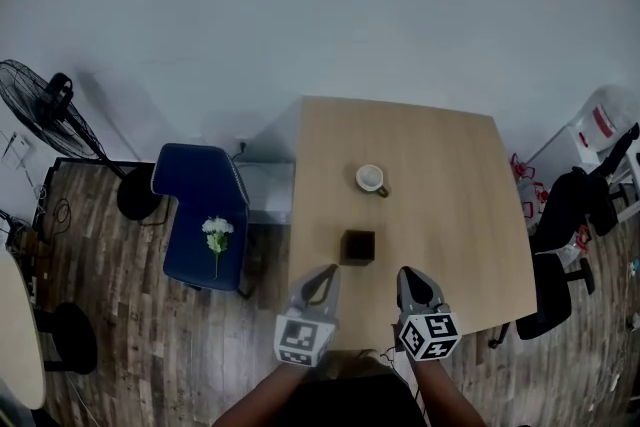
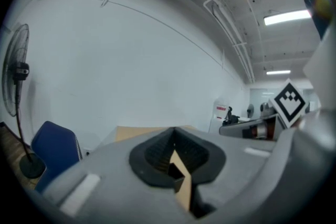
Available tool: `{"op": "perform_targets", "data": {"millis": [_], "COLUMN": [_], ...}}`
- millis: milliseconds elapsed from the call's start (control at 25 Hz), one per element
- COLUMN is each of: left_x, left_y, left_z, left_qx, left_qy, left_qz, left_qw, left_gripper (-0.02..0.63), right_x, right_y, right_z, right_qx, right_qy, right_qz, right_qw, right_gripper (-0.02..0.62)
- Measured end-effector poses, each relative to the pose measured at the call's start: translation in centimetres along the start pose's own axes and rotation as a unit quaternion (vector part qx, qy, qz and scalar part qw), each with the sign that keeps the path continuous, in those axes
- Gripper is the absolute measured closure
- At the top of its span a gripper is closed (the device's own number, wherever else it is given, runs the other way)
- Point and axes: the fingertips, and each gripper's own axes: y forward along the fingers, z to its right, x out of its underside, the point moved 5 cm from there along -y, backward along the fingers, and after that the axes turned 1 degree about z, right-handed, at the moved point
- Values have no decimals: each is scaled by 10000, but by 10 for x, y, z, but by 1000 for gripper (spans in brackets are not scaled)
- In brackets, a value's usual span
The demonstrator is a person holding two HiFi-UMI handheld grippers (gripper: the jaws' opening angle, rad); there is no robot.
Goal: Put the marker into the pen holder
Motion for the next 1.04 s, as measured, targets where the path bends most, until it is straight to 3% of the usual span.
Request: {"op": "perform_targets", "data": {"millis": [520,1040], "left_x": [-3,6], "left_y": [34,54], "left_z": [130,229], "left_qx": [-227,-317], "left_qy": [165,228], "left_qz": [119,187], "left_qw": [9995,9991], "left_gripper": [603,603], "right_x": [-10,-2], "right_y": [-97,-153], "right_z": [116,173], "right_qx": [32,-200], "right_qy": [-120,-139], "right_qz": [368,461], "right_qw": [9992,9986], "right_gripper": [594,594]}}
